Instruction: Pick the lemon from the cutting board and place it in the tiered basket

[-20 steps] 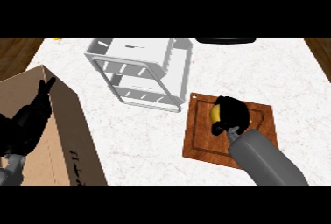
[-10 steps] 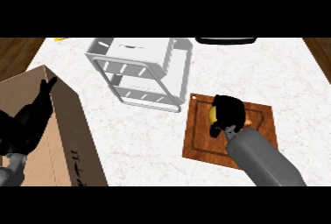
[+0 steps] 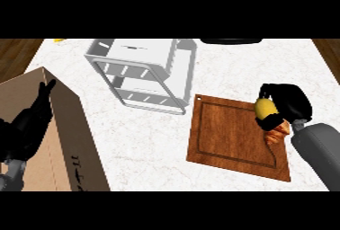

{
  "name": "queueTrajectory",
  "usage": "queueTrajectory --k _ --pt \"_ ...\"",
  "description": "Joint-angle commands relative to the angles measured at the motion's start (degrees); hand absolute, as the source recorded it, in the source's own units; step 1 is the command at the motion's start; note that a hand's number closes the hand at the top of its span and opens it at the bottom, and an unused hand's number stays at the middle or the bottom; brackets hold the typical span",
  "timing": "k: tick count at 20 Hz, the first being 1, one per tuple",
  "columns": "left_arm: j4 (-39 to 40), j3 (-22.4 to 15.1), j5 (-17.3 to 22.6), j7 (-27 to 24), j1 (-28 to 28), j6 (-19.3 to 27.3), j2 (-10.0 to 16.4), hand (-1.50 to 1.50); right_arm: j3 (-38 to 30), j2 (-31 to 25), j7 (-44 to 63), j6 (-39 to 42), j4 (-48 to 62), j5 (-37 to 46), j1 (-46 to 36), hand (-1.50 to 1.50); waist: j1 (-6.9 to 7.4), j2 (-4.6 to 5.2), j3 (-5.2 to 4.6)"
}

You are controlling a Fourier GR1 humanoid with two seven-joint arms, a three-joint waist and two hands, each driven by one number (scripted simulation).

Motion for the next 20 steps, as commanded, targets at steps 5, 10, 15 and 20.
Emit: queueTrajectory --k 5,10,15,20 --pt "3.28 -0.89 2.28 -1.79 1.66 -1.59 -3.64 0.00 -13.28 1.41 -14.59 -8.35 -9.35 -14.86 -2.11 1.50 -1.68 0.15 -0.94" --pt "2.49 -3.54 0.31 -3.27 2.63 0.01 -6.27 0.00 -16.14 0.60 -17.36 -3.58 -15.47 -20.16 -2.69 1.50 -0.97 0.07 -1.00" --pt "-0.50 -2.42 1.14 -0.08 2.13 0.32 -4.04 0.00 -16.48 -0.60 -8.95 5.37 -23.31 -23.12 -6.40 1.50 -0.43 -0.10 -0.99" --pt "-0.18 -1.93 2.16 -2.64 4.52 -2.66 -3.22 0.00 -12.74 4.04 0.75 8.39 -23.79 -20.54 -15.36 1.50 1.28 0.12 -1.07"
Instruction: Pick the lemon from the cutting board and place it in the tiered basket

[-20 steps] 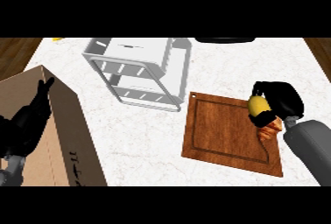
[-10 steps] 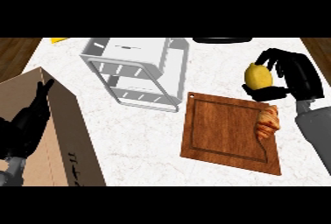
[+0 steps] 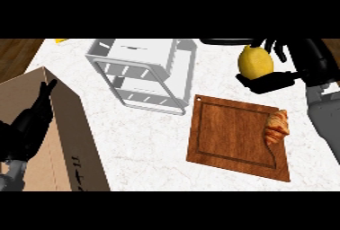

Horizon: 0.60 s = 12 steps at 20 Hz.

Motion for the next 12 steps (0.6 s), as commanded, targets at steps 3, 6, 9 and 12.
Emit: queueTrajectory --k 3,6,9,12 --pt "1.17 -1.73 0.85 1.54 0.14 -0.98 -3.78 0.00 2.62 5.44 9.35 4.31 -0.20 1.78 -10.58 1.50 0.66 0.56 -0.84" --pt "1.05 -2.36 0.53 1.81 -0.44 0.06 -4.92 0.00 4.69 10.99 15.02 2.61 1.05 4.48 -14.00 1.50 0.71 0.60 -0.85" --pt "0.75 -2.22 1.21 1.09 0.83 -1.13 -4.33 0.00 6.85 16.00 17.12 0.62 5.04 7.67 -16.32 1.50 1.19 0.66 -0.85" --pt "1.96 -2.44 0.96 2.36 -1.73 -0.90 -4.90 0.00 6.57 19.44 19.93 0.20 8.15 9.26 -20.58 1.50 0.67 0.65 -0.84"
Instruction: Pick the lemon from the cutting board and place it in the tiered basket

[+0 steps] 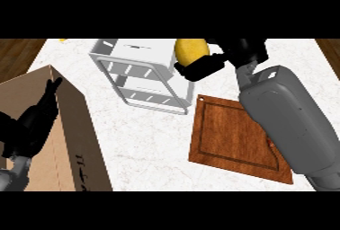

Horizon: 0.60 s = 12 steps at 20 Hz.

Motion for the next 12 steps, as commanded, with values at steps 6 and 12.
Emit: queueTrajectory --k 6,12 --pt "-1.30 -2.26 -0.34 0.30 1.90 0.66 -4.74 0.00 -1.14 8.29 2.75 -0.99 12.81 3.54 -8.38 1.50 -0.02 0.36 -0.91" --pt "1.55 0.13 1.99 -1.28 1.83 -2.30 -3.67 0.00 -1.72 11.38 2.77 -1.52 18.34 5.09 -9.92 1.50 -0.27 0.36 -0.94"
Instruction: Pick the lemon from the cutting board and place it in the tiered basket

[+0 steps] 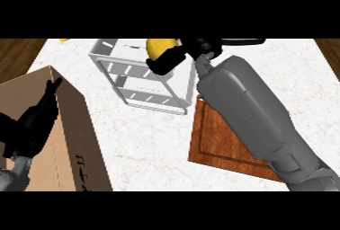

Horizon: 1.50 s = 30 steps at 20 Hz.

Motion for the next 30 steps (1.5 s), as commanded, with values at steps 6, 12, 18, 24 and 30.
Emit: queueTrajectory --k 6,12,18,24,30 --pt "2.67 -2.03 -1.29 -2.22 1.42 -0.57 -5.18 0.00 -1.62 5.08 -4.13 -5.35 14.48 4.63 -6.07 1.50 0.47 0.86 -1.05" --pt "-0.35 -1.00 0.64 2.72 -0.44 -0.82 -2.72 0.00 -1.86 6.20 -8.55 -12.64 22.60 6.71 -6.06 1.50 0.97 0.92 -0.99" --pt "-0.53 -2.06 -0.08 0.68 0.45 -0.10 -4.66 0.00 -4.58 6.26 -13.09 -22.36 25.70 1.27 -7.27 1.50 1.92 1.08 -1.00" --pt "1.83 -2.50 0.01 -1.65 0.19 -2.44 -4.47 0.00 -2.89 6.28 -15.44 -25.11 32.98 -0.45 -11.52 -1.50 3.16 1.43 -1.07" --pt "2.11 -2.24 1.01 0.52 -1.06 -1.98 -3.72 0.00 -7.38 6.29 -19.91 -27.99 33.04 -8.10 -11.22 -1.50 2.16 1.25 -0.99"
